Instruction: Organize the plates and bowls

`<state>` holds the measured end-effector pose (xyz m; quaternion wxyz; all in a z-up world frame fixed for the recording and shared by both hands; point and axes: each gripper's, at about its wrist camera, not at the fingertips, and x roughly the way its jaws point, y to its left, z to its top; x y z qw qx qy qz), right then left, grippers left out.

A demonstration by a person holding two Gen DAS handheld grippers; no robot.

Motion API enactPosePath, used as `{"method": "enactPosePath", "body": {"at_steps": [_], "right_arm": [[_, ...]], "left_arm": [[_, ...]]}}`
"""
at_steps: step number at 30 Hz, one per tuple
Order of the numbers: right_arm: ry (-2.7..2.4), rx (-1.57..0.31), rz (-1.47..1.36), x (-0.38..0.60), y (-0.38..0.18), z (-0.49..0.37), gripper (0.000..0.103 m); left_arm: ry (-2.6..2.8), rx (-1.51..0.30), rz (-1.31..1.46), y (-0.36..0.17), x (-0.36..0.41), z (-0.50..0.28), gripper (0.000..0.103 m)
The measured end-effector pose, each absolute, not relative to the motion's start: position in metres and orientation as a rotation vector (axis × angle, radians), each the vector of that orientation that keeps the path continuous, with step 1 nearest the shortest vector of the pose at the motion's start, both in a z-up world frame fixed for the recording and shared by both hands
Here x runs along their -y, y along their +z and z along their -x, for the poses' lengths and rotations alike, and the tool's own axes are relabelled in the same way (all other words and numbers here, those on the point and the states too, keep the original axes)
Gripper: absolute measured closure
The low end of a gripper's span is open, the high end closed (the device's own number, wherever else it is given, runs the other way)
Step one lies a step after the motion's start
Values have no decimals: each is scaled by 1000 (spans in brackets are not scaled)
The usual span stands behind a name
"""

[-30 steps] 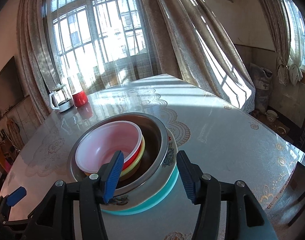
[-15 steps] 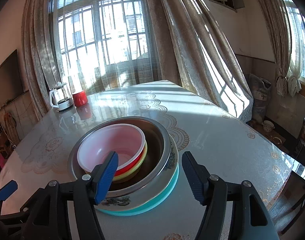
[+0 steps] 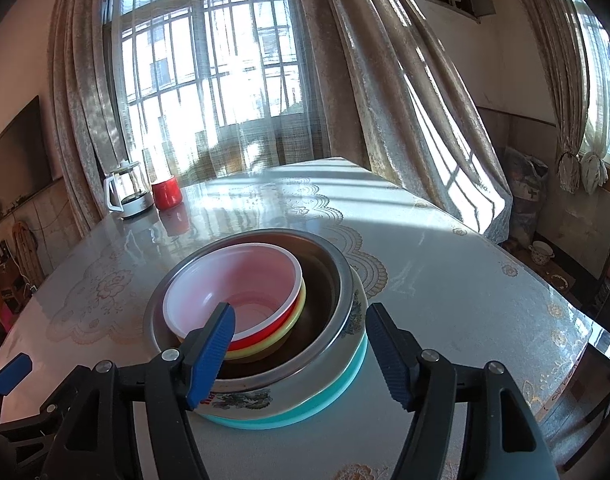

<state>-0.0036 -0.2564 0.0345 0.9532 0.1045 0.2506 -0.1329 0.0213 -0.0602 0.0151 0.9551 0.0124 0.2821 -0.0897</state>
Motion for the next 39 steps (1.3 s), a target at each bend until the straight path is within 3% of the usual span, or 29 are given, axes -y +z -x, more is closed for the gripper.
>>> {"method": "enactPosePath", "body": {"at_steps": [39], "right_arm": [[-262,-514,-215,252,33,4,34]], "left_arm": [[-207,-596,-37,14,63,-20,0]]}}
